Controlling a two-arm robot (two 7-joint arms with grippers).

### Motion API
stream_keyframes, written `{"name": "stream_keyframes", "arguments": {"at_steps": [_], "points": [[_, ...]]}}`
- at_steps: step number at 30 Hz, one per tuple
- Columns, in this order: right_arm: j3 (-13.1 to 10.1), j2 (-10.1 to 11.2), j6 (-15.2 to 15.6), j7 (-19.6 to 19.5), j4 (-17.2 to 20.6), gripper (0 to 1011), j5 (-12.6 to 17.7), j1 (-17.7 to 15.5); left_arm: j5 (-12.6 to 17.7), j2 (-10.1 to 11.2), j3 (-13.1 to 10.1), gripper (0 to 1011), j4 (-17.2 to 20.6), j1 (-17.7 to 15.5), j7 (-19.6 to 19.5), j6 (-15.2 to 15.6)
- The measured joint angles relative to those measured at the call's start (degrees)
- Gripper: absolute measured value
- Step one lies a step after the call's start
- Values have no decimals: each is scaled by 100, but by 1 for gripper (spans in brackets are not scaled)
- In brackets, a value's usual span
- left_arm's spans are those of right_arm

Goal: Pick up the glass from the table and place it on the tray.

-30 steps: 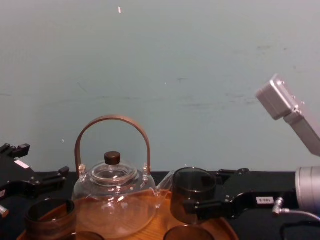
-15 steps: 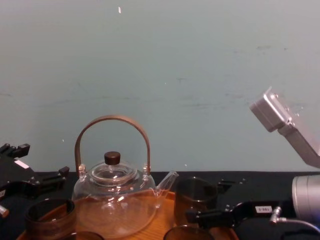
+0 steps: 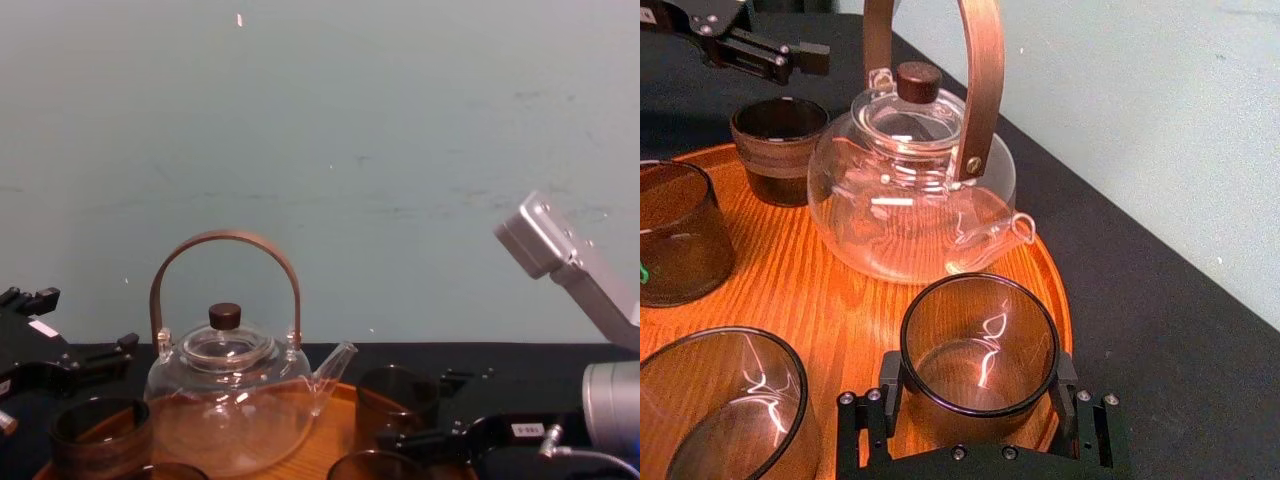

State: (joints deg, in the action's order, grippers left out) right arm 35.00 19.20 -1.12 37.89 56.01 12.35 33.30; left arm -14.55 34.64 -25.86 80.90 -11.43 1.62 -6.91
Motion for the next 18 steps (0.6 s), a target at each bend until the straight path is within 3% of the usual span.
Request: {"name": "stream_keyframes", "arguments": {"at_steps": [10, 18], "points": [[-3, 2, 7, 3, 9, 898, 1, -4, 0, 0, 0, 1001, 0, 0, 0, 0], [-3, 5, 11, 16, 10, 1002, 12, -3, 0, 0, 0, 1001, 0, 0, 0, 0]]}}
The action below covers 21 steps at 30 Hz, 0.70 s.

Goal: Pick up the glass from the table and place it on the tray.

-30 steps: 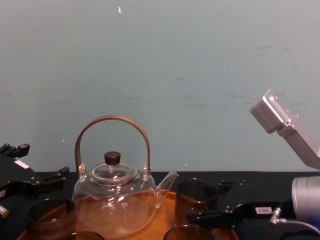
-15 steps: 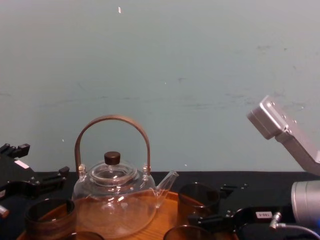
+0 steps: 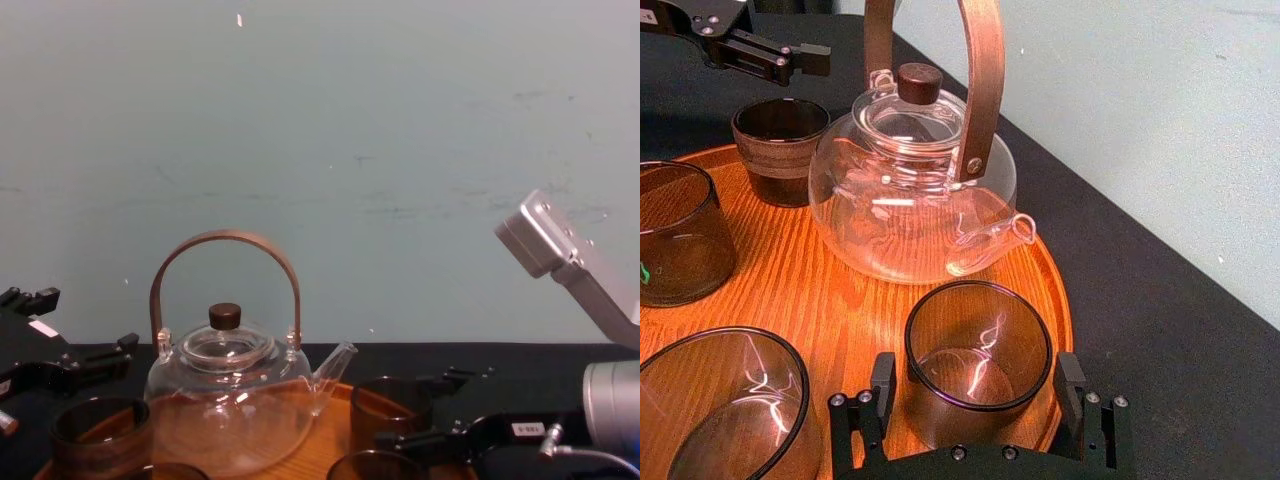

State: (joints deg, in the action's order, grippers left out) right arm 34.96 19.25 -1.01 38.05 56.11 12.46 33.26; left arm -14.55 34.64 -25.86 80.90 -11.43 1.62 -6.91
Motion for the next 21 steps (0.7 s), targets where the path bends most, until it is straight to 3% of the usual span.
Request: {"name": "stream_keyframes", "arguments": {"at_steps": [21], "points": [[-39, 29, 1, 80, 35, 1002, 73, -23, 0, 0, 0, 1001, 0, 0, 0, 0]]}}
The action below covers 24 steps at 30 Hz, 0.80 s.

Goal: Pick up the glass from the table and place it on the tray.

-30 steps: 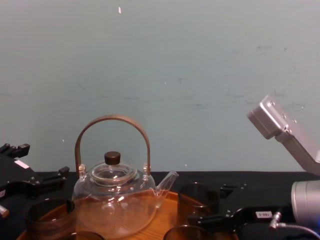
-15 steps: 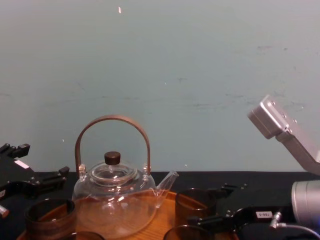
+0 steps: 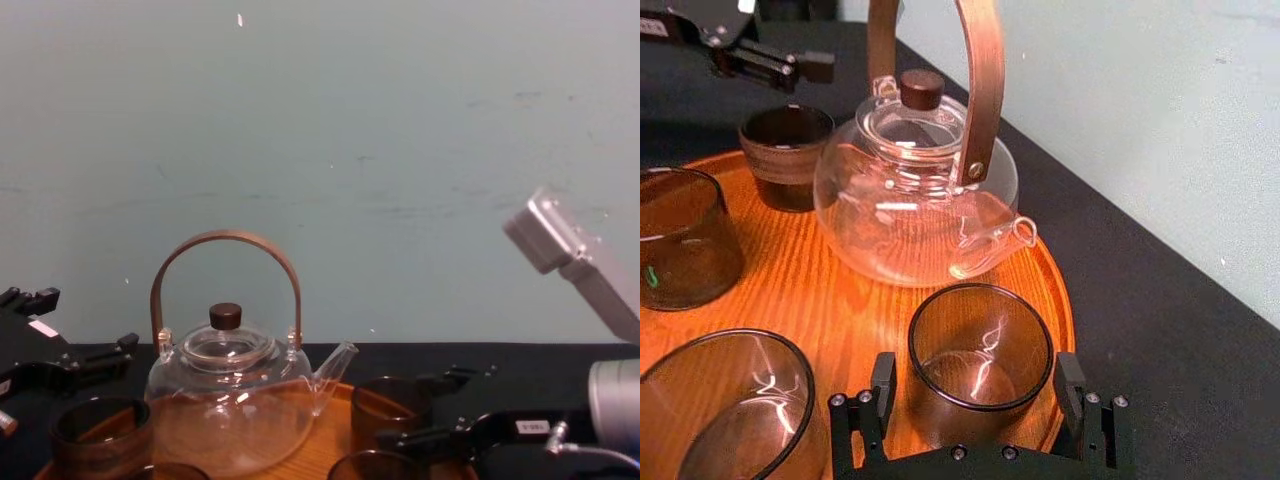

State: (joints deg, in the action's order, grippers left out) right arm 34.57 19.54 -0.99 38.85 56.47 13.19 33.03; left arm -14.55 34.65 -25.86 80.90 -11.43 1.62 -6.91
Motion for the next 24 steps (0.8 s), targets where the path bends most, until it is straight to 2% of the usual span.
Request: {"name": "stream_keyframes", "arguments": {"at_steps": [10, 24], "points": [[-182, 303, 104, 163, 534, 1003, 287, -295, 0, 0, 0, 1001, 0, 0, 0, 0], [-630, 1133, 103, 207, 1744, 1002, 918, -1027, 0, 0, 0, 1001, 0, 0, 0, 0]]}}
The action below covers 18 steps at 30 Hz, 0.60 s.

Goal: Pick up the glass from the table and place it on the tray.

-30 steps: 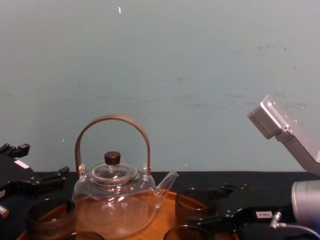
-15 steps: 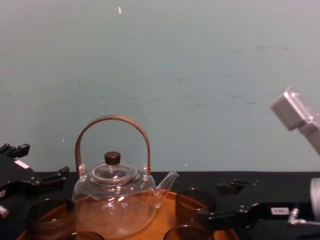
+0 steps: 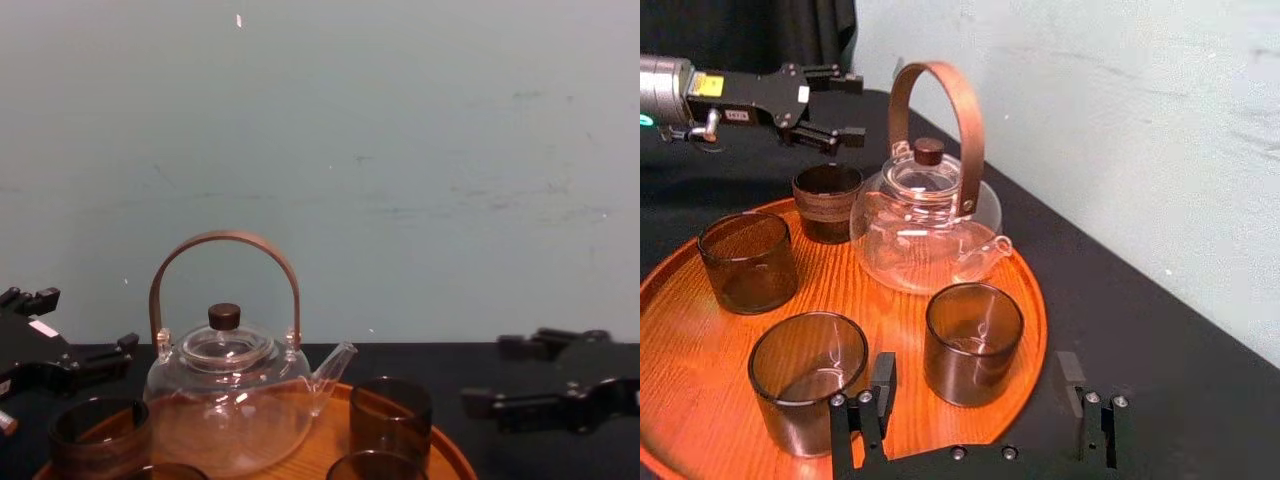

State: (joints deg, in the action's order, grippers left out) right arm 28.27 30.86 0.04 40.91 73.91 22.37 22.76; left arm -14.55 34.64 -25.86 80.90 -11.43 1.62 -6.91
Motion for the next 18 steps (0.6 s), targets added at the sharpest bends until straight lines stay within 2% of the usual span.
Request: {"name": "stream_keyframes", "arguments": {"at_steps": [3, 9, 12, 14, 16, 18], "points": [[-121, 132, -12, -88, 172, 1002, 120, -148, 0, 0, 0, 1001, 0, 0, 0, 0], [-347, 220, 30, -447, 369, 1002, 268, -364, 0, 0, 0, 1001, 0, 0, 0, 0], [-508, 194, 105, -778, 456, 1002, 328, -506, 0, 0, 0, 1001, 0, 0, 0, 0], [-736, 85, 173, -1282, 543, 1002, 357, -701, 0, 0, 0, 1001, 0, 0, 0, 0], [-819, 36, 177, -1451, 566, 1002, 352, -769, 0, 0, 0, 1001, 0, 0, 0, 0], [-958, -70, 189, -1777, 592, 1002, 316, -900, 0, 0, 0, 1001, 0, 0, 0, 0]]}}
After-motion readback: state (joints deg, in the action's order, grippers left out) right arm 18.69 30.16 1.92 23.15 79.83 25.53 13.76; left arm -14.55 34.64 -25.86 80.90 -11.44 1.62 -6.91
